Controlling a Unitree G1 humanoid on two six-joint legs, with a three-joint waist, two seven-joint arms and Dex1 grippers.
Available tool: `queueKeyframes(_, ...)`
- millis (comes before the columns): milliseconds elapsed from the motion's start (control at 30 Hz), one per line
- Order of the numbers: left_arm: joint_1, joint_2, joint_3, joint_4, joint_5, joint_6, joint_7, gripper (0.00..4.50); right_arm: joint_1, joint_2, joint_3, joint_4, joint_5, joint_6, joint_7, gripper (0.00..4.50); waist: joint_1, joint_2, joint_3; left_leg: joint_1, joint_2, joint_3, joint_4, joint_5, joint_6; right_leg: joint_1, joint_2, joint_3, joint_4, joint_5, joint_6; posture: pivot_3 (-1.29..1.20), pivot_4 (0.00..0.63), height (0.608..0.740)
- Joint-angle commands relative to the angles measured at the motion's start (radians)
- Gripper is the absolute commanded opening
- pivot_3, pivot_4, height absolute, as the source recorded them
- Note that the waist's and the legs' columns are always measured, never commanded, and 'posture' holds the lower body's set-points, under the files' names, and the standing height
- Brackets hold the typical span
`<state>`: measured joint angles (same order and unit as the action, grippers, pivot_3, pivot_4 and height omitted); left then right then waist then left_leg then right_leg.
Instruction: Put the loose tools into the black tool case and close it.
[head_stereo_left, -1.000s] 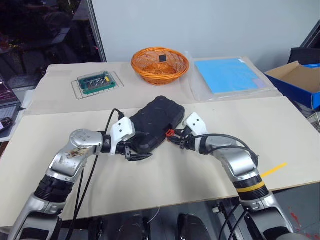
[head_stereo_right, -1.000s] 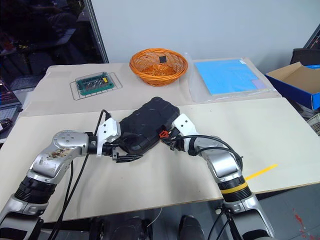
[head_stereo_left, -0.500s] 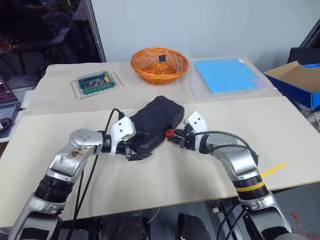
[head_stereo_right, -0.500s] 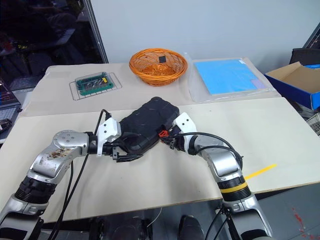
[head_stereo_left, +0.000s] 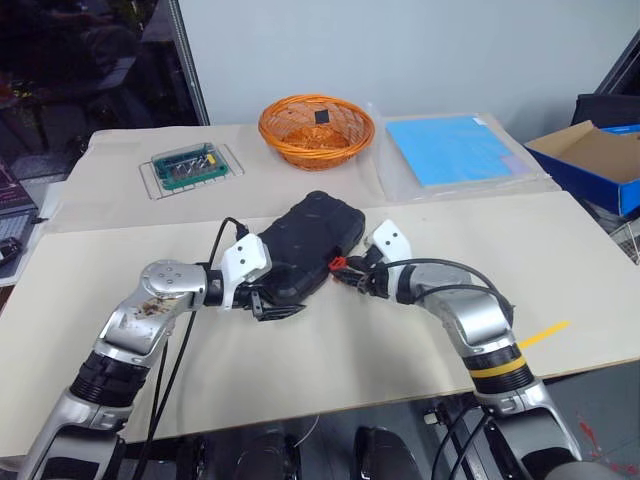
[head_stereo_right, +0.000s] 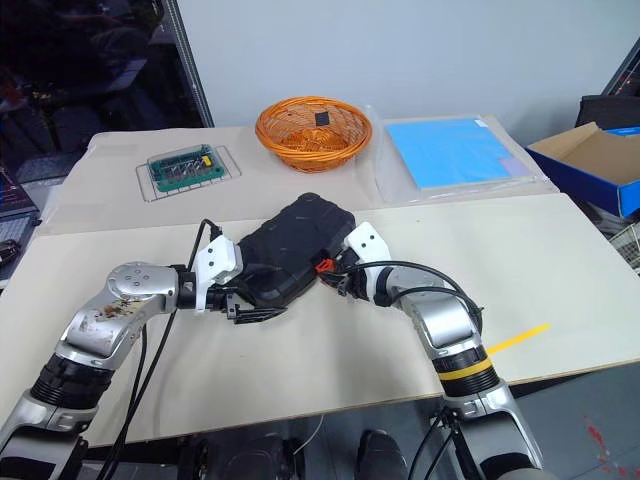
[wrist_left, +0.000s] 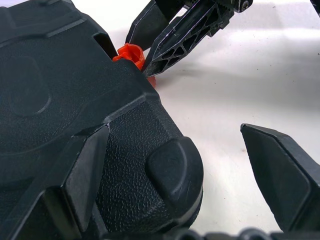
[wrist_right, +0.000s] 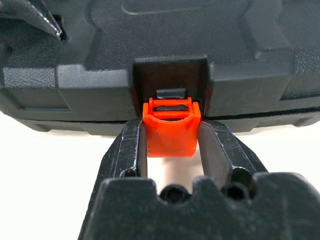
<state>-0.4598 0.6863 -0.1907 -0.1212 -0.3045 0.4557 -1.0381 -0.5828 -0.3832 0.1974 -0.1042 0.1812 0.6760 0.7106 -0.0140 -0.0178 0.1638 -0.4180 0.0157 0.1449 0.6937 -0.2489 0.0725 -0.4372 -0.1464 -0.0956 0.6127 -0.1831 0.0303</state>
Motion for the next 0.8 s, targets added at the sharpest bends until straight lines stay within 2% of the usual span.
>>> queueKeyframes(33,0.046,0.006,-0.060,0.063,0.044,0.058,-0.006,4.50,-0.009,-0.017,-0.023,-0.100,0.023,-0.040,0.015,3.16,0.000,0.000,-0.001,0.001,0.000,0.000,0.000,0.000,0.000,0.001,0.000,0.000,0.000,0.000,0.000,0.00,0.150,0.740)
queueKeyframes(67,0.046,0.006,-0.060,0.063,0.044,0.057,-0.007,4.50,-0.006,-0.017,-0.021,-0.101,0.020,-0.038,0.011,3.37,0.000,0.000,-0.001,0.002,0.000,0.000,0.000,0.000,0.000,0.002,0.000,0.000,0.000,0.000,0.000,0.00,0.150,0.740)
queueKeyframes(133,0.046,0.007,-0.060,0.066,0.044,0.055,-0.009,4.50,0.007,-0.020,-0.012,-0.110,0.022,-0.021,0.014,4.16,-0.001,0.000,-0.001,0.004,0.000,0.000,0.000,-0.002,-0.002,0.004,0.000,0.000,-0.001,-0.002,0.003,0.00,0.150,0.740)
queueKeyframes(467,0.043,0.008,-0.059,0.069,0.048,0.054,-0.012,4.50,0.067,-0.005,0.007,-0.023,-0.004,-0.031,-0.019,4.16,0.000,0.000,-0.001,0.004,0.000,0.000,0.000,-0.002,-0.003,0.004,0.000,0.000,-0.001,0.000,0.000,0.00,0.150,0.740)
queueKeyframes(800,0.038,0.012,-0.057,0.080,0.055,0.044,-0.012,4.50,0.062,0.078,-0.026,0.143,-0.021,-0.227,-0.087,4.16,0.000,0.000,-0.002,0.004,0.000,0.000,0.000,-0.002,-0.003,0.004,0.000,0.000,-0.001,0.000,0.001,0.00,0.150,0.740)
